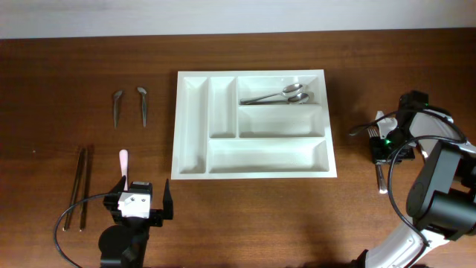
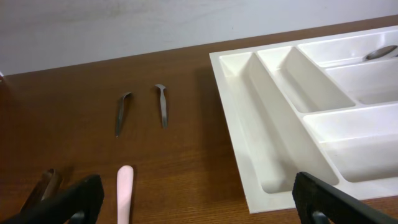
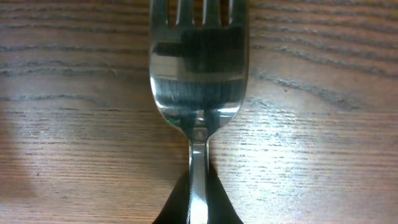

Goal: Pack container
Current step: 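Carry the fork left and lower it into the tray's middle compartment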

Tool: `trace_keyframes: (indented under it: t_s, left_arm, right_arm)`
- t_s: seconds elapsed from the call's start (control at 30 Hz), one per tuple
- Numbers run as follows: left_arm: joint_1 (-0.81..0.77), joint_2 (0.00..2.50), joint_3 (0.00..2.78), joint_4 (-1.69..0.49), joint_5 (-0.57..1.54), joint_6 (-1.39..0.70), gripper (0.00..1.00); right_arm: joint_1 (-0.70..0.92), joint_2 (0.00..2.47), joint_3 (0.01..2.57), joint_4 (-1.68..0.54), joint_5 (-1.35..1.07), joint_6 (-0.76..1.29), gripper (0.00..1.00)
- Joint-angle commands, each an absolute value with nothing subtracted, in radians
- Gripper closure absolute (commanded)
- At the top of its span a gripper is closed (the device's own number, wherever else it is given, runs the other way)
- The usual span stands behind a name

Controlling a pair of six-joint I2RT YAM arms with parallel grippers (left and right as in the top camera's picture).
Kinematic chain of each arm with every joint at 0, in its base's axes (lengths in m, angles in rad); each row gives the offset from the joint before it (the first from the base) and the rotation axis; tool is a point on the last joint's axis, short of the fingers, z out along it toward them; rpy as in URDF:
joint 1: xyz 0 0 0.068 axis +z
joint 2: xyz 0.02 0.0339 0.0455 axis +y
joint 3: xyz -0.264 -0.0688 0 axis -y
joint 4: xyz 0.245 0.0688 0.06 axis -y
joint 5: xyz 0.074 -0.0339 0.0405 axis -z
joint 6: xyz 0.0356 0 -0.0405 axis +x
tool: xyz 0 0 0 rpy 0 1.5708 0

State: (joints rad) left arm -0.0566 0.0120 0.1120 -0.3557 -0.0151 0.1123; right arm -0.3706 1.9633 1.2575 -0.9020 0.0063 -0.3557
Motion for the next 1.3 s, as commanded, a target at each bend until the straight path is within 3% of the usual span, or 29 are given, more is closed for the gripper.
trace_keyframes:
  t_s: [0.0, 0.37, 0.7, 1.27]
  left_arm:
    - [-0.051, 0.005, 0.108, -0.357, -0.022, 0.122, 0.01]
    - [-0.051, 0.005, 0.108, -0.357, -0.022, 0.122, 0.01]
    - [-0.051, 0.005, 0.108, -0.357, -0.022, 0.122, 0.01]
    - [-0.051, 0.005, 0.108, -0.357, -0.022, 0.122, 0.01]
  right_arm:
    - [-0.373, 1.988, 1.330, -0.937, 0.009, -0.263, 0.96]
    - [-0.324, 1.988, 1.789, -1.288, -0.128, 0.051, 0.96]
    - [-0.135, 1.987, 1.977, -1.320, -0.236, 0.427, 0.96]
    - [0.242, 1.988, 1.951, -1.241, -0.232, 1.528, 0.97]
